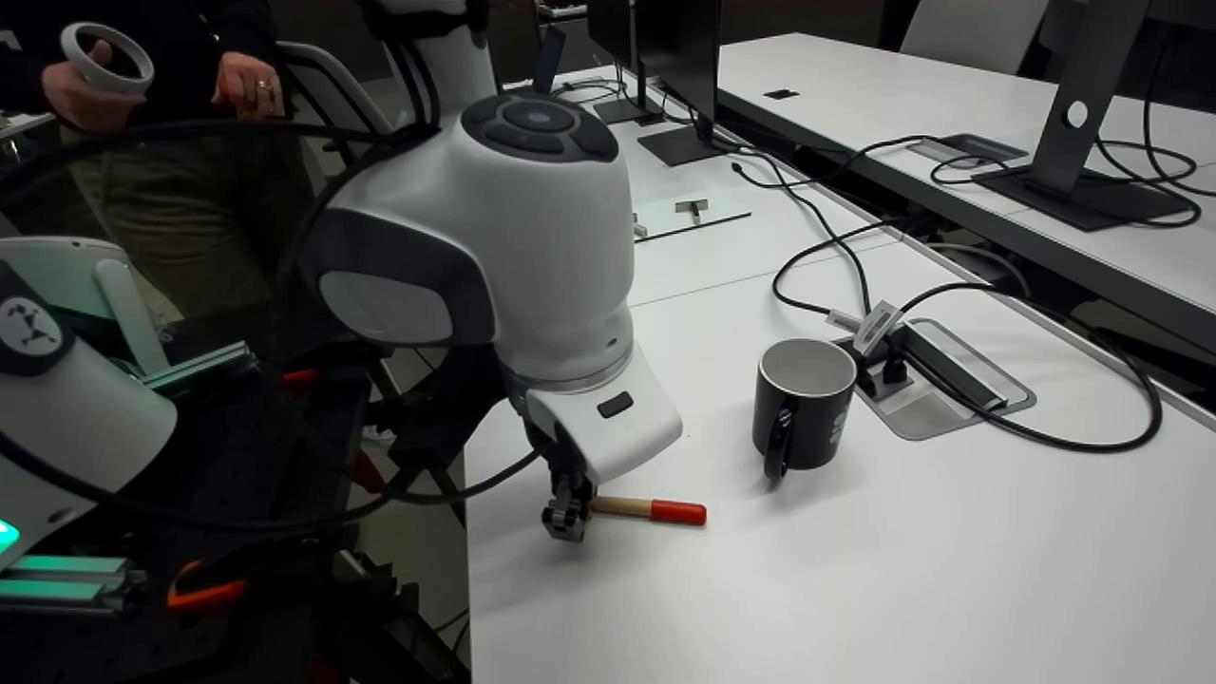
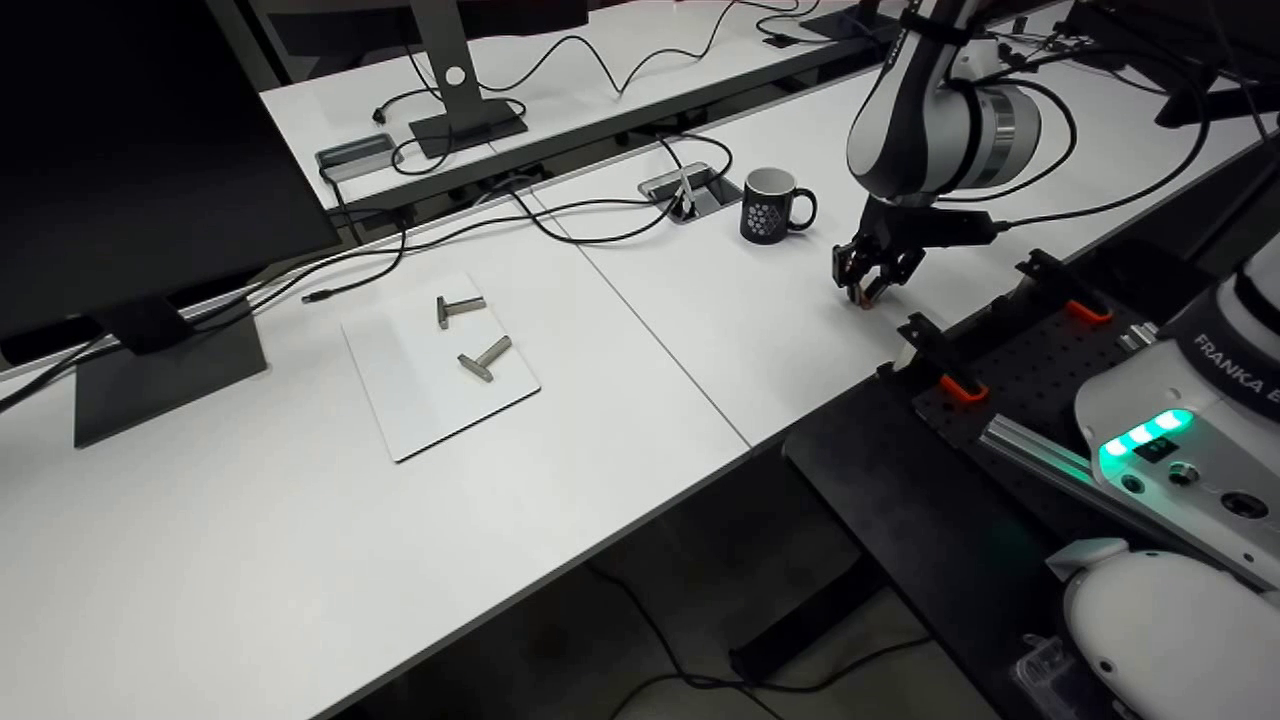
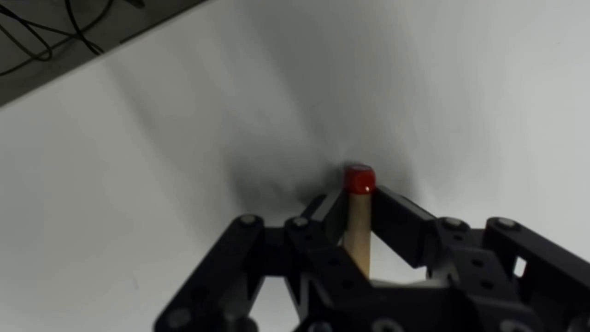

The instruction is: Put the marker in the mug

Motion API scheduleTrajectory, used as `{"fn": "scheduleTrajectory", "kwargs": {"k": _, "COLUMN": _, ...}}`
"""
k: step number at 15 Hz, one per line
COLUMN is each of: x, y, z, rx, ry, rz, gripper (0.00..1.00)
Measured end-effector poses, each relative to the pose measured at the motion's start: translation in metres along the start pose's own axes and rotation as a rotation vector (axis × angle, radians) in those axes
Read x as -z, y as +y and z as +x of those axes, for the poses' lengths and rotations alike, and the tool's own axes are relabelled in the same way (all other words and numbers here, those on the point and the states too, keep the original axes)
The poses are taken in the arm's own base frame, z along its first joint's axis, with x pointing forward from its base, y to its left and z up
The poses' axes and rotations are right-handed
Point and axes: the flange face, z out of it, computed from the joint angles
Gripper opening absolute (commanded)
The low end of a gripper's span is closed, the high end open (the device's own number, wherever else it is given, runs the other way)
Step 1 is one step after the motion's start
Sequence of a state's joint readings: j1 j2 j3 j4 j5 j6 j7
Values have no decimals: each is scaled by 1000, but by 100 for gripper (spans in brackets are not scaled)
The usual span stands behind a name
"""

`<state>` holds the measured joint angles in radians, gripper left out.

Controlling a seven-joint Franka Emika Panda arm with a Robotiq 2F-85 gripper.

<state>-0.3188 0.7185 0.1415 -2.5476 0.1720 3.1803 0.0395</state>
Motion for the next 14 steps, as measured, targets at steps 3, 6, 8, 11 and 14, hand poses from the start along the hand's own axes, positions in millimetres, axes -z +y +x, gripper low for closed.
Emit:
{"fn": "scheduleTrajectory", "kwargs": {"k": 3, "x": 0, "y": 0, "z": 0, "rx": -1, "ry": 0, "rz": 0, "gripper": 8}}
{"fn": "scheduleTrajectory", "kwargs": {"k": 6, "x": 0, "y": 2, "z": 0, "rx": -1, "ry": 0, "rz": -6, "gripper": 8}}
{"fn": "scheduleTrajectory", "kwargs": {"k": 8, "x": 2, "y": 5, "z": -2, "rx": 0, "ry": 6, "rz": -18, "gripper": 8}}
{"fn": "scheduleTrajectory", "kwargs": {"k": 11, "x": 8, "y": 9, "z": -5, "rx": 11, "ry": 35, "rz": -45, "gripper": 8}}
{"fn": "scheduleTrajectory", "kwargs": {"k": 14, "x": 20, "y": 7, "z": -8, "rx": 27, "ry": 68, "rz": -80, "gripper": 8}}
